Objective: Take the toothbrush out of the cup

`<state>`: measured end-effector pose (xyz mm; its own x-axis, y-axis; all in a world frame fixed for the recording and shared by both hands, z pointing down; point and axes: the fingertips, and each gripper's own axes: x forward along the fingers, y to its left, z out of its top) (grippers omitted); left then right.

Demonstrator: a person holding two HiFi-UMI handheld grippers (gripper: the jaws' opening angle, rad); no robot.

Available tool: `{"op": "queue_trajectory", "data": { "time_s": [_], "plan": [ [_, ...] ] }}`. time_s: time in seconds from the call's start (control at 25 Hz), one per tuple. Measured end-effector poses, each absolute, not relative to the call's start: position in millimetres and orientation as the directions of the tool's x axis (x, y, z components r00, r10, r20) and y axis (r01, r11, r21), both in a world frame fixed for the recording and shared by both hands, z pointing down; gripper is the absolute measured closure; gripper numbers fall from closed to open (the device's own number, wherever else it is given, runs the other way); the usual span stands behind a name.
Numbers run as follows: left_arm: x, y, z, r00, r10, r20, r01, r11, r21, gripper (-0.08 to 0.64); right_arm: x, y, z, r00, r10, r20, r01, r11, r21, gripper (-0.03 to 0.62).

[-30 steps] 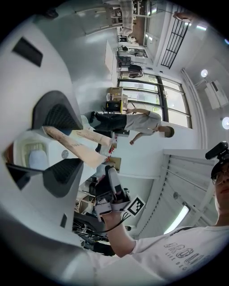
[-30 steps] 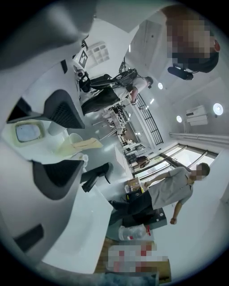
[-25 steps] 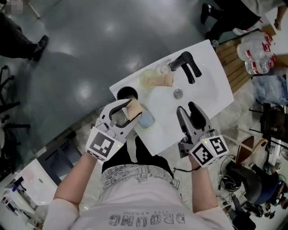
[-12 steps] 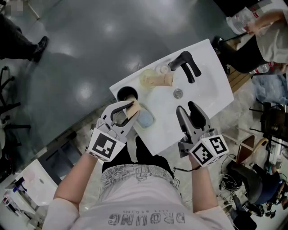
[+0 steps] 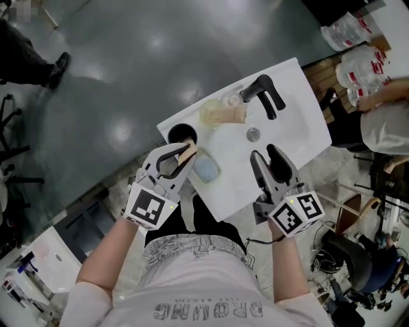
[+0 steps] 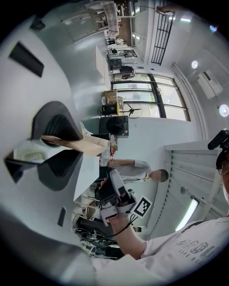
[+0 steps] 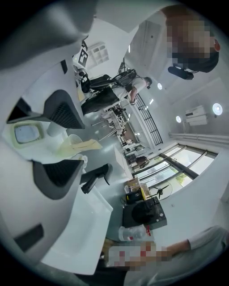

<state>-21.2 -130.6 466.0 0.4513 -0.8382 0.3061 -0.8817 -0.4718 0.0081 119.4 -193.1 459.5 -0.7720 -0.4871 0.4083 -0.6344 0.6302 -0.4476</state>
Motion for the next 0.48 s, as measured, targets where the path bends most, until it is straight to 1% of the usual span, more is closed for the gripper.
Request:
{"op": "queue_trajectory", "data": {
  "time_s": [0.48],
  "plan": [
    [-27,-135,446,0.433,-0.861,0.268,-0.89,-0.455,-0.023,0.492,117,-195,451,-0.78,-0.5,0.377,-0.626,0.641,-0.445,0.367]
  ]
}}
